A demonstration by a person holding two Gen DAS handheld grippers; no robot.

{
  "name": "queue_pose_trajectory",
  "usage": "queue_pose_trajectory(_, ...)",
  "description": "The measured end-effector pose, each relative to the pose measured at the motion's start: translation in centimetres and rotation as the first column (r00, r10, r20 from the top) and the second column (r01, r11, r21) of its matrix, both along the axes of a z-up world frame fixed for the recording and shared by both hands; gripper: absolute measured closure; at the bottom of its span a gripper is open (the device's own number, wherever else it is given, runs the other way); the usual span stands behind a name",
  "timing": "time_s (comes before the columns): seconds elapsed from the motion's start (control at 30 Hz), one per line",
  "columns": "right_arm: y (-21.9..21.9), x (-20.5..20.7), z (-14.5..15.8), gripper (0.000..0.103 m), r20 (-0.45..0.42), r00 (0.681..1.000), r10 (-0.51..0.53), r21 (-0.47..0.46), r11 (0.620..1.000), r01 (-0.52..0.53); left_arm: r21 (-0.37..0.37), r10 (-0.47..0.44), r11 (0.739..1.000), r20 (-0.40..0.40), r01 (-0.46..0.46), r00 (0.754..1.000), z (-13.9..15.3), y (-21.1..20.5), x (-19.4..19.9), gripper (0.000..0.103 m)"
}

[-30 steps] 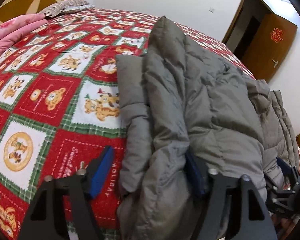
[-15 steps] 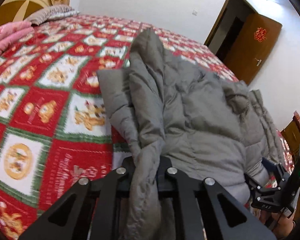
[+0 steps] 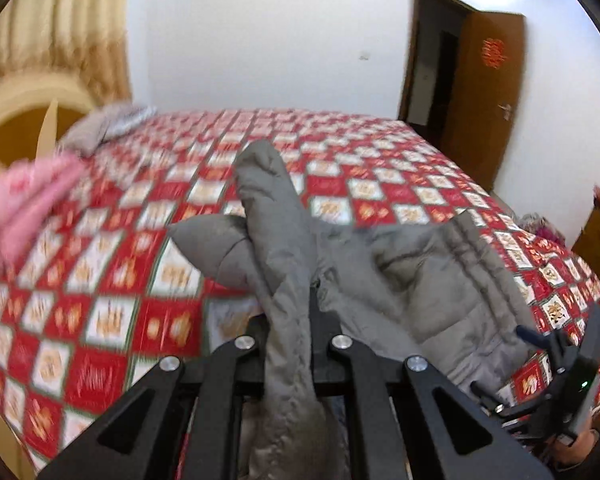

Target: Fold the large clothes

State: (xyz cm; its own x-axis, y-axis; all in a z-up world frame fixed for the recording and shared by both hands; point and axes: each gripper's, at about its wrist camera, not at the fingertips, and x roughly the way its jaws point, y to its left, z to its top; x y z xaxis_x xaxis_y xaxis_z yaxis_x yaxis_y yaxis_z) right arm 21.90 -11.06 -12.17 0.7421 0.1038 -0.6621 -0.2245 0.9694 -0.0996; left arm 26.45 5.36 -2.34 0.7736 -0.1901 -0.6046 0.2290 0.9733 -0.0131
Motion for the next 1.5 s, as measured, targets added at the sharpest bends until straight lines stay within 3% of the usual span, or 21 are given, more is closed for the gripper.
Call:
queue_pose_trajectory(0.1, -4.5, -0.3, 1.8, 0.002, 0.031, 0.992, -0.119, -0.018, 0.993, 0.119, 0.058, -0.093, 0.994, 0.052, 0.09, 0.994, 2.0, -6.2, 0.3, 0.095)
queue_pose_trajectory(0.23, -10.9, 0.1, 1.7, 0.002, 0.006, 0.962, -0.273, 0.006, 0.962, 0.273, 0.114, -0.223, 0.97, 0.083, 0.213, 0.971, 2.6, -13.5, 0.4, 0.095)
queue_pose_trajectory(0.53, -20.1, -0.1, -1.0, 0.001, -0.094, 0.882, -0.461, 0.062, 0.882, 0.467, 0.222, -0.419, 0.885, -0.005, 0.409, 0.908, -3.0, -26.1, 0.7, 0.095)
queue_pose_trajectory(0.77, -24.1, -0.5, -4.0, 0.001, -0.147, 0.846, -0.512, 0.081, 0.846, 0.526, 0.322, -0.449, 0.839, -0.043, 0.438, 0.893, -7.9, -30.5, 0.2, 0.094)
queue_pose_trajectory(0.87, -24.6, -0.4, -5.5, 0.001, -0.169, 0.838, -0.518, 0.081, 0.84, 0.536, 0.336, -0.448, 0.836, -0.04, 0.434, 0.893, -8.8, -30.9, 0.0, 0.093)
queue_pose_trajectory(1.03, -24.4, -0.6, -5.8, 0.001, -0.132, 0.842, -0.523, 0.069, 0.843, 0.534, 0.358, -0.438, 0.835, -0.025, 0.417, 0.899, -9.5, -31.2, -0.3, 0.089)
queue_pose_trajectory(1.23, -24.2, -0.8, -5.9, 0.001, -0.114, 0.843, -0.526, 0.061, 0.843, 0.534, 0.384, -0.421, 0.838, 0.003, 0.388, 0.907, -9.2, -31.5, -0.8, 0.073)
queue_pose_trajectory(1.27, -24.1, -0.8, -5.9, 0.001, -0.111, 0.843, -0.527, 0.058, 0.843, 0.534, 0.389, -0.417, 0.84, 0.014, 0.38, 0.909, -8.9, -31.4, -1.1, 0.062)
queue_pose_trajectory(1.3, -24.1, -0.8, -5.9, 0.001, -0.11, 0.842, -0.527, 0.057, 0.843, 0.535, 0.395, -0.409, 0.843, 0.029, 0.366, 0.912, -8.6, -31.2, -1.5, 0.044)
queue_pose_trajectory(1.37, -24.2, -0.8, -5.9, 0.001, -0.109, 0.842, -0.528, 0.056, 0.842, 0.536, 0.401, -0.398, 0.852, 0.077, 0.337, 0.914, -7.6, -30.7, -2.6, 0.027)
queue_pose_trajectory(1.43, -24.1, -0.9, -5.9, 0.001, -0.105, 0.842, -0.53, 0.055, 0.842, 0.537, 0.402, -0.408, 0.856, 0.139, 0.325, 0.902, -6.2, -30.4, -4.3, 0.026)
queue_pose_trajectory(1.5, -24.1, -0.9, -5.9, 0.001, -0.102, 0.841, -0.531, 0.054, 0.842, 0.537, 0.404, -0.426, 0.853, 0.173, 0.331, 0.888, -5.1, -30.1, -5.5, 0.011)
